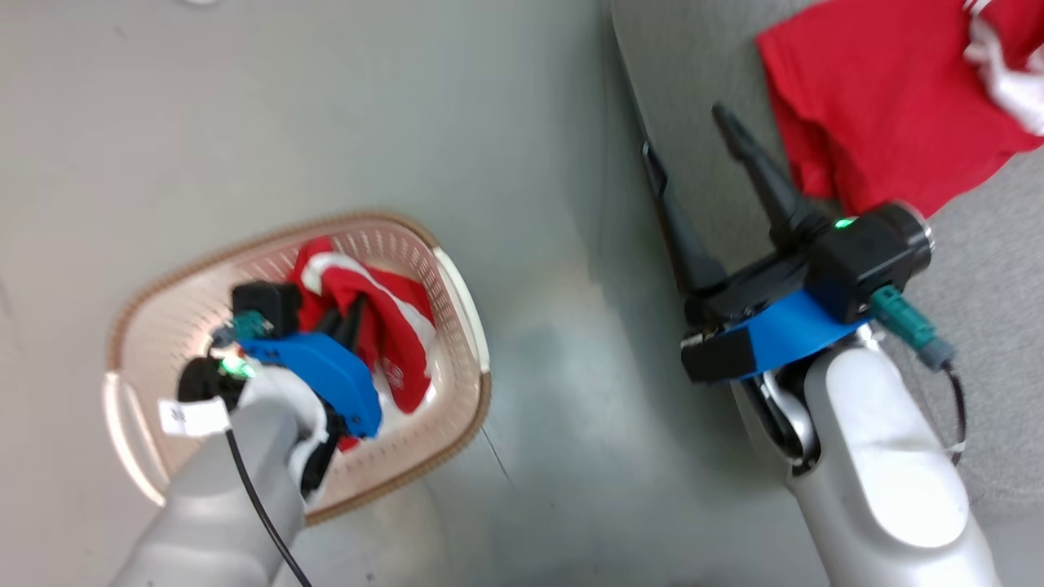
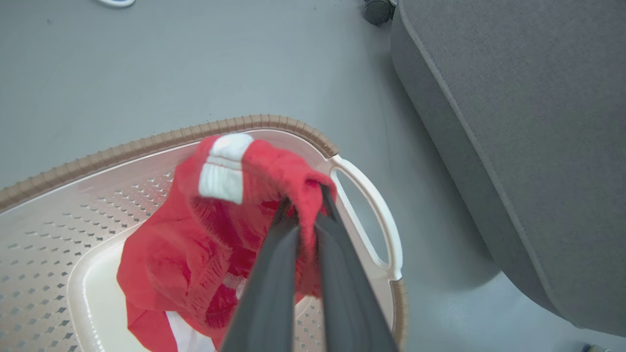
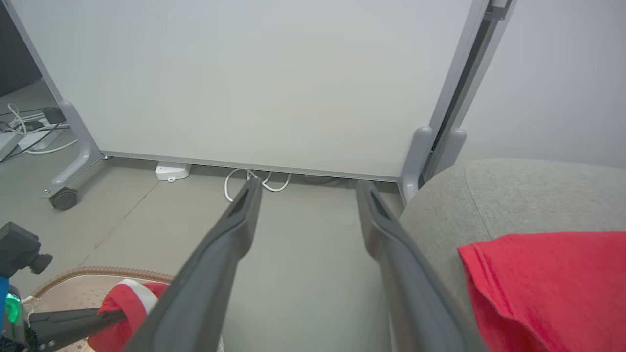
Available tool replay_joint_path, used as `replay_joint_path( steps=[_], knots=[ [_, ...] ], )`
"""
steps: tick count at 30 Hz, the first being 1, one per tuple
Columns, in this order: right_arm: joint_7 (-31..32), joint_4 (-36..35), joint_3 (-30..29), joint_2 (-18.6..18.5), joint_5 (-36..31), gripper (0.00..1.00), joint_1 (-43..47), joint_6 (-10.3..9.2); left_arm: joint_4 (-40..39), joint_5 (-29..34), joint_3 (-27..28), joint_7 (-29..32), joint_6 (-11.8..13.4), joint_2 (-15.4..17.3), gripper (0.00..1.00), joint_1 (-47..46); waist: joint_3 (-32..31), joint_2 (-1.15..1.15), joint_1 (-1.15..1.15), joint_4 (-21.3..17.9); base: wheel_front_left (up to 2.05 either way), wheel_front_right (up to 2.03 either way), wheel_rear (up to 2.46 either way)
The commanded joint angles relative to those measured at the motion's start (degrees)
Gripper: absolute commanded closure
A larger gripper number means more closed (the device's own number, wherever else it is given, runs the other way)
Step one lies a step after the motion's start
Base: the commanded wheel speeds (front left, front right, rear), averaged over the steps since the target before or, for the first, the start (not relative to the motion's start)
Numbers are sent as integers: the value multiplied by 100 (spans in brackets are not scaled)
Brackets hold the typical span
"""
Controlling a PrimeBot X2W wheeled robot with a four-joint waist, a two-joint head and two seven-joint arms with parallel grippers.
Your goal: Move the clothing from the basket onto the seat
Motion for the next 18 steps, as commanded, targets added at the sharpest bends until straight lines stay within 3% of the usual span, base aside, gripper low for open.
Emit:
replay_joint_path(
  steps=[1,10,18],
  knots=[
    [48,84,22,-5,-55,0,170,1,-76,-40,-76,-67,-7,-34,100,164,-867,-1,1,308,0,0,0],
    [342,341,-23,-52,18,0,815,1,-702,-178,-511,-185,-7,-163,100,532,-2312,-1,1,887,0,0,0],
    [565,405,-85,-51,219,0,1433,1,-1206,-234,-978,-207,-7,-247,100,413,-3235,-1,1,1334,0,0,0]
  ],
)
